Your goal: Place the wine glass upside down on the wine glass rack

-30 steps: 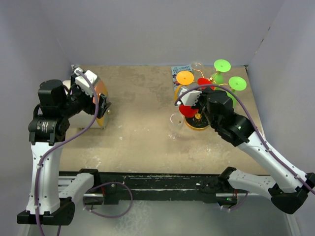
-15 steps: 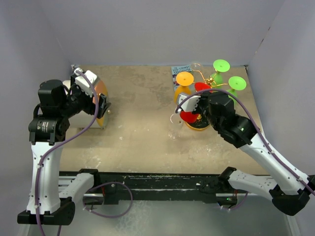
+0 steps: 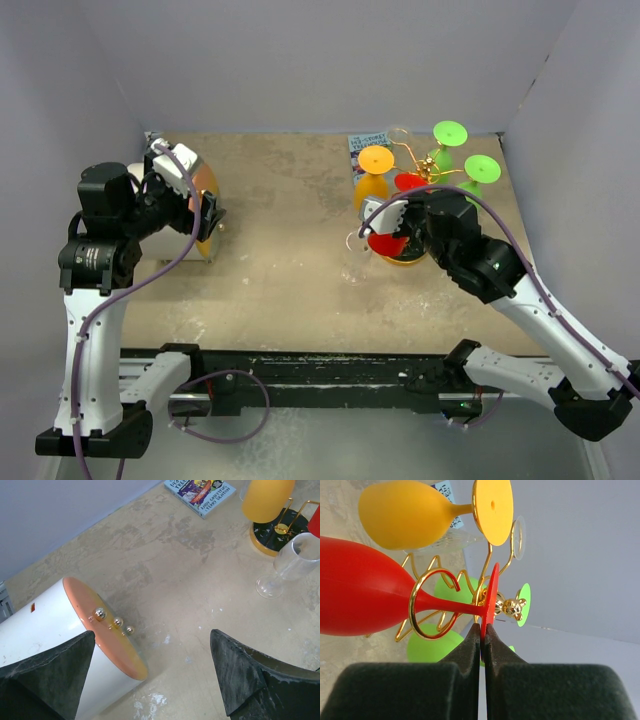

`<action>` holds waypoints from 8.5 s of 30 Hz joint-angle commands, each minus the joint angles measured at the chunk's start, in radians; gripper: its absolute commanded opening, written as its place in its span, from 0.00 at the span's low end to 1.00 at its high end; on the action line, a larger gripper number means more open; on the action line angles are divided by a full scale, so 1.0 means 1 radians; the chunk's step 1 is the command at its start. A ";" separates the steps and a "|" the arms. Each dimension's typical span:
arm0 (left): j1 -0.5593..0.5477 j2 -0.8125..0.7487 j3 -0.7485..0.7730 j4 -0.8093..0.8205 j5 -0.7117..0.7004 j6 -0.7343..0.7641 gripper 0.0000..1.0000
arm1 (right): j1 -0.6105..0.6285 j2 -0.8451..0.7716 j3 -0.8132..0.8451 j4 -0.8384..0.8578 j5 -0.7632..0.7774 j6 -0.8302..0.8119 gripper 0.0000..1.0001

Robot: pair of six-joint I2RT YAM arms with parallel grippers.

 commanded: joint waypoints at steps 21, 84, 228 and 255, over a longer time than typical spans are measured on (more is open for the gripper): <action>0.012 -0.020 0.005 0.018 0.030 0.023 0.99 | -0.003 -0.015 0.016 -0.064 -0.040 0.022 0.06; 0.014 0.018 0.013 0.018 0.050 0.022 0.99 | -0.005 -0.052 0.100 -0.236 -0.201 -0.114 0.35; -0.362 0.131 0.261 0.181 -0.031 -0.121 0.00 | -0.729 0.059 0.461 -0.103 -1.280 0.990 0.82; -0.361 0.304 0.482 0.418 0.046 -0.226 0.00 | -0.383 0.377 0.492 0.275 -1.055 1.489 0.70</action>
